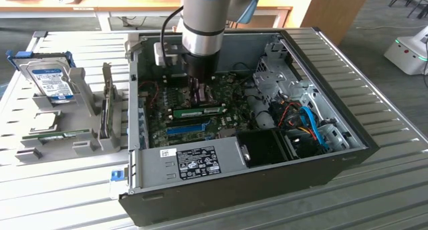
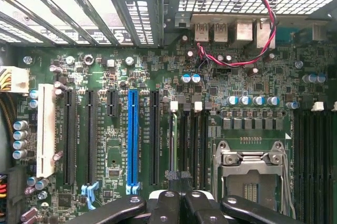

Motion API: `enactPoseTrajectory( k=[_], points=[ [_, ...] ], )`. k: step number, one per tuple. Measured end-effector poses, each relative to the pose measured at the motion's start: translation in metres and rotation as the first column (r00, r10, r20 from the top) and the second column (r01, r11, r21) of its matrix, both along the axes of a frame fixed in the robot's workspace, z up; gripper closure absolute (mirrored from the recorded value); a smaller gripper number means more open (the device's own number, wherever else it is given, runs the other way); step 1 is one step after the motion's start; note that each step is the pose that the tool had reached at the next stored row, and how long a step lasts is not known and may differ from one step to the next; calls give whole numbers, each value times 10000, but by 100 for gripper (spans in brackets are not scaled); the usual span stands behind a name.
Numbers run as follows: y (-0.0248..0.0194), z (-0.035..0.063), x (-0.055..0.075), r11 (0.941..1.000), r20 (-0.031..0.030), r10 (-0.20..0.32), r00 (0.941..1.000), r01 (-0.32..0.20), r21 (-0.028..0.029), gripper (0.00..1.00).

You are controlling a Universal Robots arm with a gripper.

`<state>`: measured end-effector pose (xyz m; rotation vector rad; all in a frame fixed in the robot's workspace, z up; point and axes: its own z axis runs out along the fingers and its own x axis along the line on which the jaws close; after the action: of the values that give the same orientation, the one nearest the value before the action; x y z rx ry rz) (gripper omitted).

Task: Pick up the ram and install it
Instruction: 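Press down the ram until it locks into place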

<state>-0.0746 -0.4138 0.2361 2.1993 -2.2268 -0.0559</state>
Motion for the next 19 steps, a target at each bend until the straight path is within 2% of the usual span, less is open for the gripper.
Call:
enactPoseTrajectory(
  k=[9,19],
  points=[
    [0,-69,0,10000,-1,1,10000,-1,-2,90],
    [-3,-84,-1,10000,-1,-1,10000,1,-3,90]
  ],
)
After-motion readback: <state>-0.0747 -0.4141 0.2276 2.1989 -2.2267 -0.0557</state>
